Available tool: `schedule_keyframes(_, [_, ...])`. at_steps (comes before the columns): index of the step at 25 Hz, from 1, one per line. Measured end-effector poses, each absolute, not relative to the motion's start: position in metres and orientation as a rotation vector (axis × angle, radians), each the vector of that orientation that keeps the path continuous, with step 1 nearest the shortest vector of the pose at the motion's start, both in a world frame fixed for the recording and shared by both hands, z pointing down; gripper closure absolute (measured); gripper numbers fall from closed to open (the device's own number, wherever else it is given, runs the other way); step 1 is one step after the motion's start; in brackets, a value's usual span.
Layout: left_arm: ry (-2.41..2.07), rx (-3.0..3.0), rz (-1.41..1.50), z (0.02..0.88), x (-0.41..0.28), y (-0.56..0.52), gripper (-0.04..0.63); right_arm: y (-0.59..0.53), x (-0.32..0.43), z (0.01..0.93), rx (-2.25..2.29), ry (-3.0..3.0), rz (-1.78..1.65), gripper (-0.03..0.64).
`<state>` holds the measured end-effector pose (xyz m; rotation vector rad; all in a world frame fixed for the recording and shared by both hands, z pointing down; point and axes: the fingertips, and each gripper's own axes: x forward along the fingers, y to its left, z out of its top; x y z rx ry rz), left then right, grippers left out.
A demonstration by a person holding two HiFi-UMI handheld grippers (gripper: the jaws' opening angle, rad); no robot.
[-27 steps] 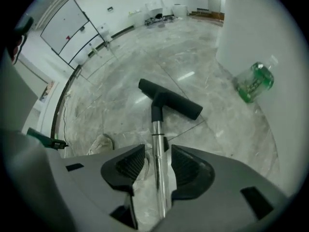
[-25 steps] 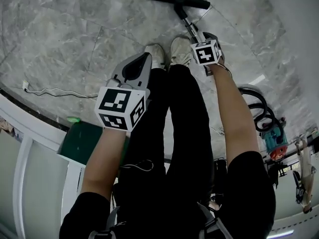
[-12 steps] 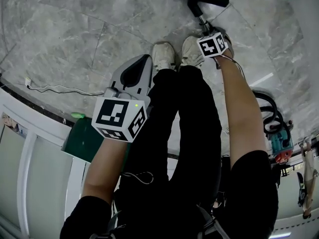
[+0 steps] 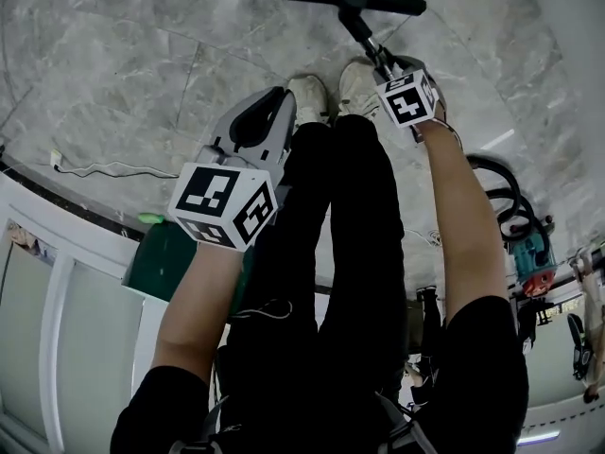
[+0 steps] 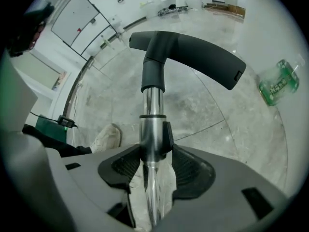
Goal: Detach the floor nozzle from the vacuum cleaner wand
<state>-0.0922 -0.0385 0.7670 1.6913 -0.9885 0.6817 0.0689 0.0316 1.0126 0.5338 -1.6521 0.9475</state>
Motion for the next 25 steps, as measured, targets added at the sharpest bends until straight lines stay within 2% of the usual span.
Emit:
schedule_keyframes(1, [-0.982, 1.702, 0.662, 0.762, -0.087, -0.040, 0.558, 0.030, 0.065, 0.996, 0.529, -1.684, 0.935, 0.393])
schedule_keyframes(4, [-0.934, 1.708, 0.595, 0.750, -0.070, -0.047, 0.438, 0.028, 0.059, 0.943, 0.524, -1.747, 0.928, 0.393])
schedule_keyframes(9, [-0.929, 1.683, 0.480, 0.734, -0.059, -0.057, 0.399, 0.021, 0.041, 0.852, 0.545, -1.852, 0.916, 0.394])
schedule_keyframes(12, [-0.936, 1.628, 0.319, 0.728, -0.049, -0.061, 0.340, 0.024, 0.032, 0.809, 0.533, -1.906, 0.905, 0.394])
schedule_keyframes(17, [-0.881, 1.662, 0.295, 0.725, -0.037, -0.057, 0.328, 0.039, 0.011, 0.769, 0.493, -2.007, 0.918, 0.397])
schedule_keyframes(25, [-0.848, 1.667, 0.277, 0.728, -0.034, -0.039, 0.330, 0.080, -0.014, 0.754, 0.344, -2.038, 0.930, 0.399])
